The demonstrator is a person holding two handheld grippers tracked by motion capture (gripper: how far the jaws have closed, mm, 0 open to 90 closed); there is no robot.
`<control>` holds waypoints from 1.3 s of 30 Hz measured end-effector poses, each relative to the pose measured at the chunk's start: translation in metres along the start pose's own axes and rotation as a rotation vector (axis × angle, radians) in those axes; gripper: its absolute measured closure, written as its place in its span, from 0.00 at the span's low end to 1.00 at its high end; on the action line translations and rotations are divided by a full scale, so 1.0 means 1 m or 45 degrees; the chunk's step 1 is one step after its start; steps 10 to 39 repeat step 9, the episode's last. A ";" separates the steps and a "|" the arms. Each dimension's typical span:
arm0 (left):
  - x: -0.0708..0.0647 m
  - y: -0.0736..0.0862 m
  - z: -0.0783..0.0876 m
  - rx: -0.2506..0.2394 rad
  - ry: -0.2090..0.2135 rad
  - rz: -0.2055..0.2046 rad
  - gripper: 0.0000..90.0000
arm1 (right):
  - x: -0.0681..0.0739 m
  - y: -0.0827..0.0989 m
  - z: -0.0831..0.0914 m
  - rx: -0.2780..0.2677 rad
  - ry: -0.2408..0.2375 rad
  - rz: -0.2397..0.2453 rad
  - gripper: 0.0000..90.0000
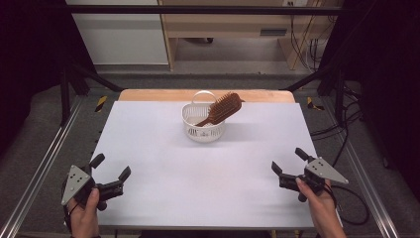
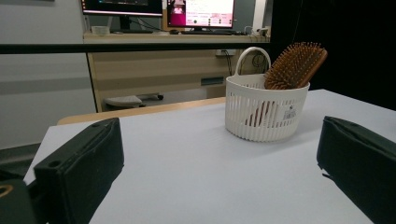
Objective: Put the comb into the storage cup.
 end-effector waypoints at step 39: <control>-0.001 -0.001 -0.001 -0.005 0.002 -0.010 0.01 | 0.008 0.004 -0.008 0.021 -0.048 0.000 0.03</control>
Point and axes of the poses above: each handheld gripper's, and its own axes: z roughly backward along the jaws, y roughly out of its underside, x roughly to its left, the point moved 2 cm from there along -z, roughly forward along the jaws, and after that the axes turned 10 degrees about -z, right-handed, at the moved point
